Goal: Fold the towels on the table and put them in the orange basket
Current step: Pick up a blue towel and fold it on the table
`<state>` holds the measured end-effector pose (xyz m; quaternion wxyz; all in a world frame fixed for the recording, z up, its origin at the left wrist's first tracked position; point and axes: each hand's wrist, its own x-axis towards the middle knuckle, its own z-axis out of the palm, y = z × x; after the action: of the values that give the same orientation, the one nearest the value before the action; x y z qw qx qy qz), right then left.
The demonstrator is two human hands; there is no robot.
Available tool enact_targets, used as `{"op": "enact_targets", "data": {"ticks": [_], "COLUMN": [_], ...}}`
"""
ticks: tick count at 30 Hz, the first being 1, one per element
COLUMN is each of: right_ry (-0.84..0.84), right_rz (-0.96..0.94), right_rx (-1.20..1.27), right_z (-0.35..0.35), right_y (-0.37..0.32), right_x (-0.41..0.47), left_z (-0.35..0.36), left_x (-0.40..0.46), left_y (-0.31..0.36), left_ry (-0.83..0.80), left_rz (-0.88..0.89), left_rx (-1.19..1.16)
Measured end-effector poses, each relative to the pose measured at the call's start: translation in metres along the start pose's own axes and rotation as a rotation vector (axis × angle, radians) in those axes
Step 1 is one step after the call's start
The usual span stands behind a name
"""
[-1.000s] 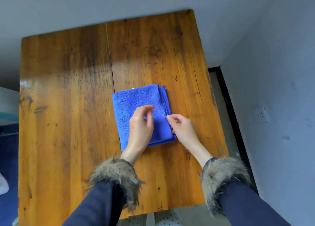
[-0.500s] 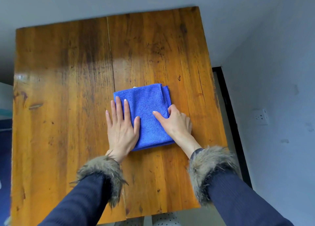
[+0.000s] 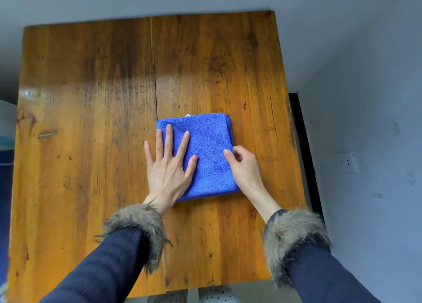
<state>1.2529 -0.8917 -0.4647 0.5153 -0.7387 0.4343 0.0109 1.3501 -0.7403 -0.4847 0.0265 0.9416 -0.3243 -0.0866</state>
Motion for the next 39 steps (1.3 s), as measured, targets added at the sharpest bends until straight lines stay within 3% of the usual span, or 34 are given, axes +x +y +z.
{"op": "enact_targets", "data": {"ticks": [10, 22, 29, 33, 36, 39], "right_ry": [0.004, 0.084, 0.185, 0.235, 0.375, 0.305], "right_rz": [0.068, 0.057, -0.194, -0.293, -0.522, -0.654], "right_rx": [0.138, -0.157, -0.587, -0.612, -0.653, -0.638], "right_z": [-0.003, 0.004, 0.010, 0.002, 0.001, 0.013], "right_y": [0.008, -0.010, 0.024, 0.022, 0.006, -0.016], "right_x": [0.006, 0.014, -0.018, -0.021, -0.010, 0.015], "left_z": [0.000, -0.001, 0.011, 0.007, 0.000, -0.008], "left_x": [-0.001, 0.010, 0.016, 0.014, 0.016, 0.028], "left_y": [0.009, 0.017, 0.020, 0.020, 0.017, 0.012], "left_ry": [0.065, 0.086, 0.096, 0.069, 0.096, 0.148], "left_rz": [0.103, 0.165, 0.265, 0.266, 0.244, 0.211], "left_rx": [-0.013, -0.023, 0.068, 0.059, -0.007, -0.018]}}
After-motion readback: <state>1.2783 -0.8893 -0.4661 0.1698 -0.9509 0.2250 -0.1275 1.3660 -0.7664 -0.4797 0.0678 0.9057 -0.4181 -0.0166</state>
